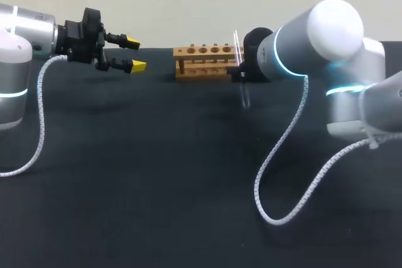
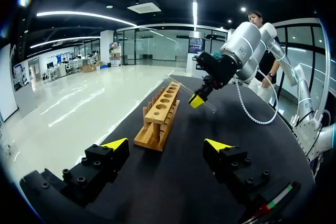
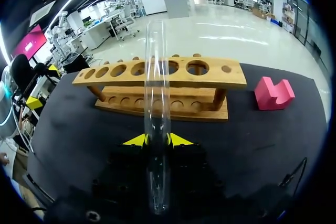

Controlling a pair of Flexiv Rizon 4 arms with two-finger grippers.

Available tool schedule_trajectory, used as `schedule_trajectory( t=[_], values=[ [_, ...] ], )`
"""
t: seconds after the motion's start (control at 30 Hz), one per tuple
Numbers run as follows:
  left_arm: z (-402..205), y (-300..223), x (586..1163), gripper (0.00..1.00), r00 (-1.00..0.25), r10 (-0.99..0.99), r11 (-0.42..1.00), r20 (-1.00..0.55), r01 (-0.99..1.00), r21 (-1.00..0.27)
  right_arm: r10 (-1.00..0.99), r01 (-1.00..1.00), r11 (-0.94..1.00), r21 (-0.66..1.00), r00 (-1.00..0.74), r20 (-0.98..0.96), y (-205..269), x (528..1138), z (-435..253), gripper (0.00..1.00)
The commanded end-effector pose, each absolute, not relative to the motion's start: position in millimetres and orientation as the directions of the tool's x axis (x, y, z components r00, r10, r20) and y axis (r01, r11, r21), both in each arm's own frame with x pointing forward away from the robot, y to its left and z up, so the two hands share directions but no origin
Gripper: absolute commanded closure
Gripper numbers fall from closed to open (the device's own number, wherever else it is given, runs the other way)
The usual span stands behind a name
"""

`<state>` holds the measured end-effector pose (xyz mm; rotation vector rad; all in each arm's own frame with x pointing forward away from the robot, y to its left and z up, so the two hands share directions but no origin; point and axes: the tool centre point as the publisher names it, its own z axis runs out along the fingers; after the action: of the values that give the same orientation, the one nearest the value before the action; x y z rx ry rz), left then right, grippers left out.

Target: Grasp the test tube, adjust it, and insert it.

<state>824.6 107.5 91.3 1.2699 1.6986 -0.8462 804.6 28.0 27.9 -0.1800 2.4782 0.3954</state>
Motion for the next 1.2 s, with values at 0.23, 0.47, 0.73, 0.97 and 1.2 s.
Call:
schedule_trajectory(
  t=[0.23,0.47,0.73,0.97,1.2],
  values=[
    [90,108,824,0.0,-0.139,0.401,0.263,-0.905,0.964,-0.031,-0.107,-0.222,0.948,0.229,-0.897,-0.428,24,812,27,1.0],
    [90,108,824,0.0,-0.139,0.401,0.263,-0.905,0.964,-0.031,-0.113,-0.224,0.947,0.229,-0.902,-0.416,23,811,25,1.0],
    [90,108,824,0.0,-0.139,0.401,0.263,-0.905,0.964,-0.031,-0.072,-0.197,0.955,0.224,-0.881,-0.468,25,805,38,1.0],
    [90,108,824,0.0,-0.139,0.401,0.263,-0.905,0.964,-0.031,-0.006,-0.159,0.96,0.229,-0.833,-0.553,29,798,66,1.0],
    [90,108,824,0.0,-0.139,0.401,0.263,-0.905,0.964,-0.031,0.044,-0.12,0.969,0.217,-0.776,-0.629,25,792,83,1.0]
  ],
)
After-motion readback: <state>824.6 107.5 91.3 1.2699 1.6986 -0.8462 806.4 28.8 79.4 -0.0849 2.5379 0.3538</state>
